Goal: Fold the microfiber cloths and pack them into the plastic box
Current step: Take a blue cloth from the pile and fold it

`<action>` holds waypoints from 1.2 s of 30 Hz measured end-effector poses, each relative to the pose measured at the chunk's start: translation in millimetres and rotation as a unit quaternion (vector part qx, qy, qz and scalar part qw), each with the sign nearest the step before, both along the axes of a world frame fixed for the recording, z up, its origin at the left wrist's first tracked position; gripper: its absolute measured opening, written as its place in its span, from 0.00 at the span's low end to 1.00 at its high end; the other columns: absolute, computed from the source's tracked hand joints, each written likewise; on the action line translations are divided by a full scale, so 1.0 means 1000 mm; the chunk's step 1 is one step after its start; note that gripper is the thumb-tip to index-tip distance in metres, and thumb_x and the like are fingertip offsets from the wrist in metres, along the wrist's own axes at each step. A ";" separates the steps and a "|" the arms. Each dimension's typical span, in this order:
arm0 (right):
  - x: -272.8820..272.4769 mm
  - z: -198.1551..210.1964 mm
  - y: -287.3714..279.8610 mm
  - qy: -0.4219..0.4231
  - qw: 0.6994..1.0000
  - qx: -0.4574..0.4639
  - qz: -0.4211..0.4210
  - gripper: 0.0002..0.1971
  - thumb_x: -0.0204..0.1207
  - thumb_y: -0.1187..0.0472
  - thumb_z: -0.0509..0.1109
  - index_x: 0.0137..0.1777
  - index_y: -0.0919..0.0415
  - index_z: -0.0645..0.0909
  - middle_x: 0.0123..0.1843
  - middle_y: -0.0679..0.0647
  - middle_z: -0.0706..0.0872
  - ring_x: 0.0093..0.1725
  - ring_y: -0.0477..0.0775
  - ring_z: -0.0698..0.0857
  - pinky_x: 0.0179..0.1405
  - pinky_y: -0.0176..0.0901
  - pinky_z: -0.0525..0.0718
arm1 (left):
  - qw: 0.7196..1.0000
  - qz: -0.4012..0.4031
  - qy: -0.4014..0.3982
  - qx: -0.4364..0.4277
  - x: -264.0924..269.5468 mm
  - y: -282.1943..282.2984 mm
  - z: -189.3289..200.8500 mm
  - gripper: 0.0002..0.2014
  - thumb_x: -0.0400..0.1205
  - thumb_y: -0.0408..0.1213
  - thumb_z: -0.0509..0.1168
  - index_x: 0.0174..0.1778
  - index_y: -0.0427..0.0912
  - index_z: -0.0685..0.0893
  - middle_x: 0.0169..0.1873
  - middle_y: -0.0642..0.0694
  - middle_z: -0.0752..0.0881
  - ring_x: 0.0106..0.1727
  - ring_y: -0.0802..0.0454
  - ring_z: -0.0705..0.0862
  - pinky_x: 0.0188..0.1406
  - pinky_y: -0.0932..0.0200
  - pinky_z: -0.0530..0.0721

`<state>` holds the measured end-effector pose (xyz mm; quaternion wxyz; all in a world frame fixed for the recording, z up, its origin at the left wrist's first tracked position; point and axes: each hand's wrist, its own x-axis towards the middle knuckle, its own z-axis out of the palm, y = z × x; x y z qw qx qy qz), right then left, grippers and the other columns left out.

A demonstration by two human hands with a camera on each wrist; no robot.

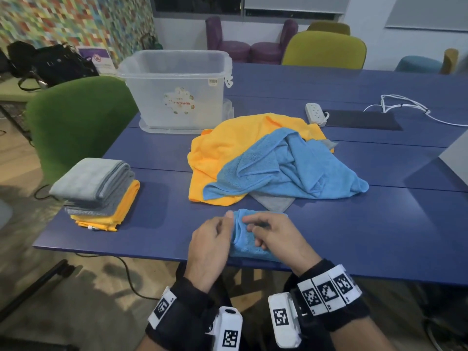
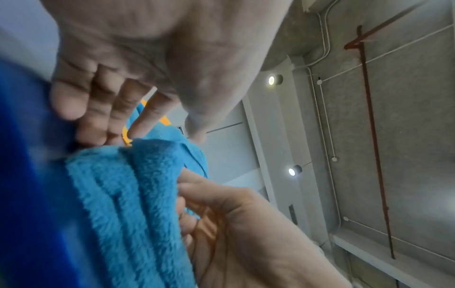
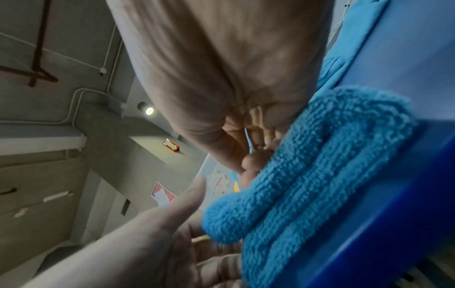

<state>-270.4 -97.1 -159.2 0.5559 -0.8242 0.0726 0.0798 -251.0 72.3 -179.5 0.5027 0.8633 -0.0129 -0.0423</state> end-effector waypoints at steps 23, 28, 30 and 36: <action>0.040 0.032 0.063 -0.072 0.984 0.150 -0.069 0.35 0.80 0.60 0.76 0.83 0.42 0.63 0.66 0.55 0.86 0.62 0.53 0.88 0.59 0.48 0.86 | 0.961 0.102 -0.028 -0.256 0.017 0.078 0.054 0.24 0.77 0.41 0.81 0.63 0.48 0.76 0.48 0.40 0.93 0.48 0.37 0.92 0.49 0.37 0.91; 0.120 0.085 0.148 -0.183 0.970 0.155 0.035 0.28 0.75 0.56 0.80 0.68 0.42 0.69 0.51 0.68 0.89 0.48 0.69 0.90 0.47 0.63 0.90 | 0.946 0.180 -0.167 -0.211 0.041 0.151 0.103 0.17 0.81 0.34 0.74 0.59 0.52 0.74 0.52 0.35 0.86 0.39 0.40 0.91 0.30 0.46 0.88; 0.153 0.087 0.180 -0.224 0.965 0.115 0.066 0.22 0.70 0.49 0.79 0.58 0.38 0.71 0.50 0.62 0.89 0.47 0.67 0.89 0.50 0.68 0.88 | 0.945 0.212 -0.187 -0.168 0.055 0.175 0.110 0.12 0.79 0.35 0.71 0.53 0.53 0.77 0.53 0.36 0.86 0.44 0.33 0.91 0.36 0.35 0.91; 0.215 0.077 0.250 -0.226 0.966 0.040 0.119 0.08 0.76 0.57 0.79 0.49 0.52 0.81 0.44 0.43 0.84 0.48 0.51 0.82 0.51 0.47 0.79 | 0.930 0.291 -0.146 -0.170 0.083 0.222 0.102 0.24 0.67 0.40 0.73 0.56 0.63 0.76 0.53 0.40 0.89 0.49 0.37 0.93 0.47 0.28 0.91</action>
